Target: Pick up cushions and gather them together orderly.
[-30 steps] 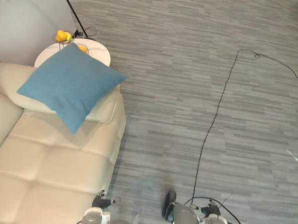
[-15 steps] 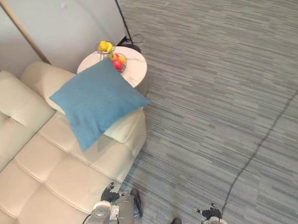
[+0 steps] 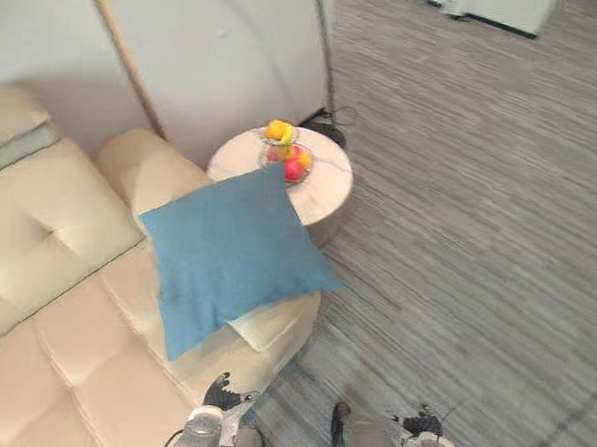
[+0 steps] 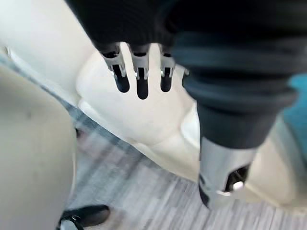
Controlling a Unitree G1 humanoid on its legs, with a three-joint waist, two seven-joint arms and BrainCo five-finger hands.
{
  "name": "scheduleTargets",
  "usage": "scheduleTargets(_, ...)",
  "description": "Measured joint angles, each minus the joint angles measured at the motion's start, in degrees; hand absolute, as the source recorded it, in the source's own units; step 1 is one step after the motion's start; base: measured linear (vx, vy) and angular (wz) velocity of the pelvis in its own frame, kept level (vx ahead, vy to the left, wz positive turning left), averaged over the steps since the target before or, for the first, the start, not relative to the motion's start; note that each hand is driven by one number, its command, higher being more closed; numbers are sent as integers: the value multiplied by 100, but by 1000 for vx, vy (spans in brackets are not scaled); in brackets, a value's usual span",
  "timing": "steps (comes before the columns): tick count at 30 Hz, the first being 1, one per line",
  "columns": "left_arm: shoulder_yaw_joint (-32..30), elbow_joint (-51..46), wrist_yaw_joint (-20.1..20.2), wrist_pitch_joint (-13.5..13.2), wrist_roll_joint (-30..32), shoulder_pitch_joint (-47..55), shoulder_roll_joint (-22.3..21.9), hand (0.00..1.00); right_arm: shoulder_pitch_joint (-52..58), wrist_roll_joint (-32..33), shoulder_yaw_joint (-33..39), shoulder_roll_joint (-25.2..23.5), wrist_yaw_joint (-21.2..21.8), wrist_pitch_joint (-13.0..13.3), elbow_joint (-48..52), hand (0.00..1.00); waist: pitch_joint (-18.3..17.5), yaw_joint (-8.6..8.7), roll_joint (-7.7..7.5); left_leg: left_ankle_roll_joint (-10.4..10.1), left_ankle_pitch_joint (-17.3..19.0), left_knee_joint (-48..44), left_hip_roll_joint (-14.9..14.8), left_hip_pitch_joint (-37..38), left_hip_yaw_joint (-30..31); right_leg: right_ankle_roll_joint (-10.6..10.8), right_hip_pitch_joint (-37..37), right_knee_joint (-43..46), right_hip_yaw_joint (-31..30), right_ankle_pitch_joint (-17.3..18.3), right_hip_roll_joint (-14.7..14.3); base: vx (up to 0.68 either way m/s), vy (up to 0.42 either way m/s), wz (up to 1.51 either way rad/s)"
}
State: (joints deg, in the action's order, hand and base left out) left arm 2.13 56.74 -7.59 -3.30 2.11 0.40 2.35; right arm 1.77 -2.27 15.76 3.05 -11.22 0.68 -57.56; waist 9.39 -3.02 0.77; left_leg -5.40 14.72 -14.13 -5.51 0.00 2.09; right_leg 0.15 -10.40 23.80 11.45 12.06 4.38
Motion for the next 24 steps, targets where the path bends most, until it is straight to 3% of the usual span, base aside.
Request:
scheduleTargets(2,-122,-29,-2,-2,-1,20,-90,0,2,5,-5,-44,3,5,2,0,-41,3,68,-115,-72,-15,-160,-102,76,0,117,-35,286,17,-51,260,-207,98)
scheduleTargets(5,-94,-103,5,-11,-1,24,-109,0,26,17,-1,-73,6,23,5,0,-78,0,50,-136,-239,-211,-329,-309,-474,-3,494,-328,656,15,-25,149,-69,85)
scheduleTargets(8,19,-108,2,-11,0,23,-75,0,24,34,12,-41,3,42,1,0,-155,12,-29,-83,-493,-71,-205,-405,-961,3,681,-663,925,11,155,148,20,84)
scheduleTargets(11,178,-93,2,-10,1,12,-12,0,37,115,-2,-73,5,39,-72,0,-185,22,-70,-73,-585,-54,-92,-455,-1080,91,950,-1000,1190,-48,242,100,55,67)
scheduleTargets(18,216,108,-2,-2,-5,91,167,0,11,108,-23,-57,-16,51,-195,0,-340,19,-87,-8,-1112,587,36,102,-1114,197,1453,-1454,1161,-666,242,73,52,12)
scheduleTargets(24,84,-60,-19,5,-117,179,328,0,-59,108,-24,91,-75,55,191,0,-529,23,-119,0,-1122,726,21,181,-1115,205,1504,-1622,1034,-857,176,26,30,-4)
